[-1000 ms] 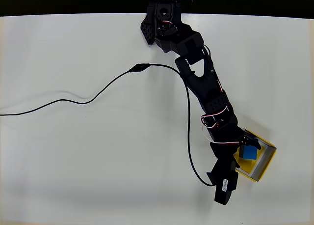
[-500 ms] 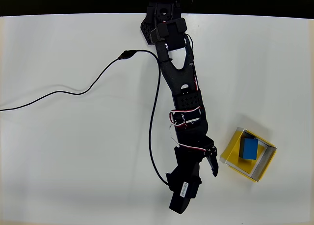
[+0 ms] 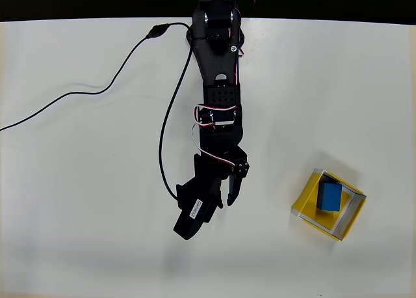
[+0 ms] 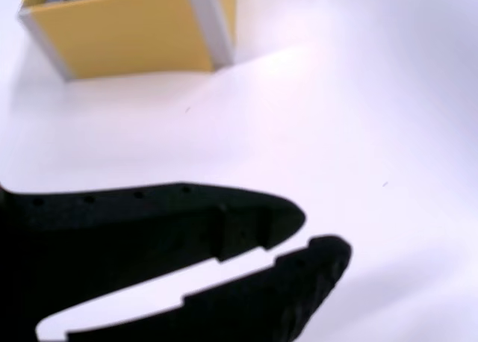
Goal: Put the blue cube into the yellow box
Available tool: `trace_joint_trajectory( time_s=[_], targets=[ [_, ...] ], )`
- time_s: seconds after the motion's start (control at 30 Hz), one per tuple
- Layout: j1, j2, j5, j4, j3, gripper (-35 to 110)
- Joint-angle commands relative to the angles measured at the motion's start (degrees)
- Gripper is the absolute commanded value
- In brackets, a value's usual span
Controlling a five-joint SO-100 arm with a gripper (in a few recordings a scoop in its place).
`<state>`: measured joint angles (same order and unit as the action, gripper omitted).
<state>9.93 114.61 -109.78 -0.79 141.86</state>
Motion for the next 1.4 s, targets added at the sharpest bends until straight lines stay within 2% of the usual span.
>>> trace_joint_trajectory(
  time_s=[0.0,0.1,0.33,0.63,0.8,1.13,1.37],
  targets=[
    [-0.1,15.0,-1.7,2.5,8.7,2],
    [0.5,23.8,-1.8,1.1,17.0,0],
    [0.8,43.1,-0.7,-9.8,28.8,0],
    [-3.3,62.1,2.9,-33.2,38.1,0],
    [-4.2,71.6,5.8,-50.5,38.3,0],
    [-5.0,76.6,12.7,-73.8,38.3,0],
    [-6.7,77.0,15.6,-77.1,38.3,0]
  ],
)
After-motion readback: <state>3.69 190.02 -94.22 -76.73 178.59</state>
